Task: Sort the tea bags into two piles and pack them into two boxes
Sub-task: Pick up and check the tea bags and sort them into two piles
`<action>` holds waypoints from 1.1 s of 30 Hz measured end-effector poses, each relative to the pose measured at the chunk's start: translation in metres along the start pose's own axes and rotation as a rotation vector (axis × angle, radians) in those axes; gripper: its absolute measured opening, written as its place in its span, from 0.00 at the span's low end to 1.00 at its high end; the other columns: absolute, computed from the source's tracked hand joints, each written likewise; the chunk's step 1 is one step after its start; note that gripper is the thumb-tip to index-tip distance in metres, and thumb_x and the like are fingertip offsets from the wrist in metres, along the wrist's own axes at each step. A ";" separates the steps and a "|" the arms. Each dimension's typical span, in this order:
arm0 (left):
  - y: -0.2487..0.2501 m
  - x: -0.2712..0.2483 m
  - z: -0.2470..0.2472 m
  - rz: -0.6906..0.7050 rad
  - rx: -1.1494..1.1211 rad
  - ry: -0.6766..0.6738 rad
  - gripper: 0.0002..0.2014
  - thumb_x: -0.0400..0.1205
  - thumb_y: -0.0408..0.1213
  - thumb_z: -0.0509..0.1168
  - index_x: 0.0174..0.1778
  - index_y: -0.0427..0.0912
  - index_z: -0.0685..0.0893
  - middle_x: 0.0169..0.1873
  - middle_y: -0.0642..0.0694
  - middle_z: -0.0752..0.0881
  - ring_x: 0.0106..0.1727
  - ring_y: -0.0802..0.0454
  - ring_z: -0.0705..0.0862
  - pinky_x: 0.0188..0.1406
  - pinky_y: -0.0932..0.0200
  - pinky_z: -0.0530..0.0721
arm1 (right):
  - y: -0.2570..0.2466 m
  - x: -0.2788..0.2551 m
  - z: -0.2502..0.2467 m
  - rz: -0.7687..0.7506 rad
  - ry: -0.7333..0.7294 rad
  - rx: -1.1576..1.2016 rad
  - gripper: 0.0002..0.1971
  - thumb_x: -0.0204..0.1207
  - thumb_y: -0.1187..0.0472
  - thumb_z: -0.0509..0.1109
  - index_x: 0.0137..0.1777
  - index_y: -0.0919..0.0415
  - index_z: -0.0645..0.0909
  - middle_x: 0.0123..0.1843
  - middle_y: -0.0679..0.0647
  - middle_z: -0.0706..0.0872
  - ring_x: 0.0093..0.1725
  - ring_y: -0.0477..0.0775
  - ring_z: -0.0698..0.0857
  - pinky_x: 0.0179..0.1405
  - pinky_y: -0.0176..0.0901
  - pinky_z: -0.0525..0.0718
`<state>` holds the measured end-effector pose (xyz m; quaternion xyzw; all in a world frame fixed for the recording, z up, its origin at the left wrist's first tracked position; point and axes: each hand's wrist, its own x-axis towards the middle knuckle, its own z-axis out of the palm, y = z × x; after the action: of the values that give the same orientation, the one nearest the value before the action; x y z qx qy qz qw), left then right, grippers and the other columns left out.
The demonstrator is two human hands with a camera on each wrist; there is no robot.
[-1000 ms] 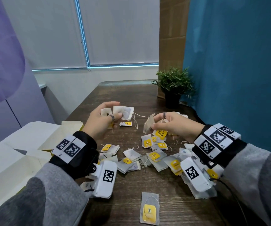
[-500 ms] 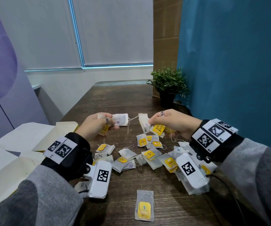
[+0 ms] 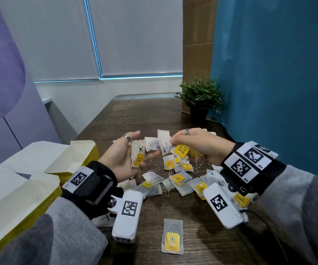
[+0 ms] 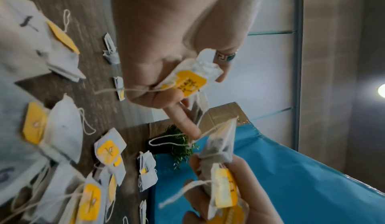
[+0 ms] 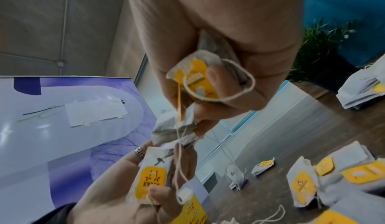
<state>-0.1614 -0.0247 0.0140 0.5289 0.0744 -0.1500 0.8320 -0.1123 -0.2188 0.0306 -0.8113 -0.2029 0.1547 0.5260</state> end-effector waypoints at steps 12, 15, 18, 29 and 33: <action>-0.023 0.002 0.005 -0.033 0.320 0.004 0.07 0.76 0.37 0.66 0.49 0.46 0.83 0.41 0.48 0.84 0.32 0.60 0.83 0.23 0.68 0.63 | 0.012 0.000 0.014 -0.018 -0.036 -0.155 0.12 0.79 0.56 0.67 0.52 0.66 0.83 0.13 0.38 0.70 0.13 0.40 0.68 0.14 0.33 0.65; -0.027 0.005 0.007 0.036 0.350 0.097 0.10 0.79 0.27 0.62 0.50 0.46 0.80 0.38 0.47 0.83 0.32 0.58 0.80 0.23 0.67 0.63 | 0.014 0.003 0.016 -0.003 -0.052 -0.142 0.13 0.79 0.55 0.66 0.53 0.65 0.83 0.15 0.38 0.73 0.15 0.39 0.70 0.16 0.33 0.64; -0.027 0.008 0.000 0.071 0.306 0.150 0.14 0.78 0.24 0.58 0.55 0.42 0.81 0.37 0.45 0.83 0.27 0.57 0.79 0.24 0.63 0.62 | 0.018 0.006 0.014 0.055 -0.036 0.109 0.14 0.77 0.54 0.69 0.55 0.63 0.83 0.33 0.49 0.81 0.25 0.45 0.76 0.22 0.35 0.68; -0.015 0.003 -0.006 0.143 0.129 0.239 0.11 0.82 0.24 0.56 0.42 0.42 0.80 0.26 0.46 0.85 0.16 0.58 0.81 0.08 0.73 0.65 | 0.016 -0.006 0.002 0.298 -0.072 0.945 0.20 0.85 0.47 0.54 0.56 0.62 0.80 0.39 0.64 0.90 0.32 0.57 0.90 0.22 0.36 0.84; -0.014 0.003 -0.007 0.155 0.126 0.274 0.11 0.82 0.25 0.55 0.40 0.43 0.79 0.20 0.50 0.85 0.14 0.60 0.78 0.08 0.73 0.64 | 0.019 -0.008 0.000 0.254 -0.119 0.985 0.31 0.79 0.35 0.53 0.66 0.59 0.78 0.56 0.65 0.87 0.44 0.62 0.91 0.31 0.43 0.82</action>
<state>-0.1630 -0.0245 -0.0015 0.5998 0.1366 -0.0163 0.7883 -0.1159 -0.2301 0.0133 -0.4755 -0.0352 0.3405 0.8104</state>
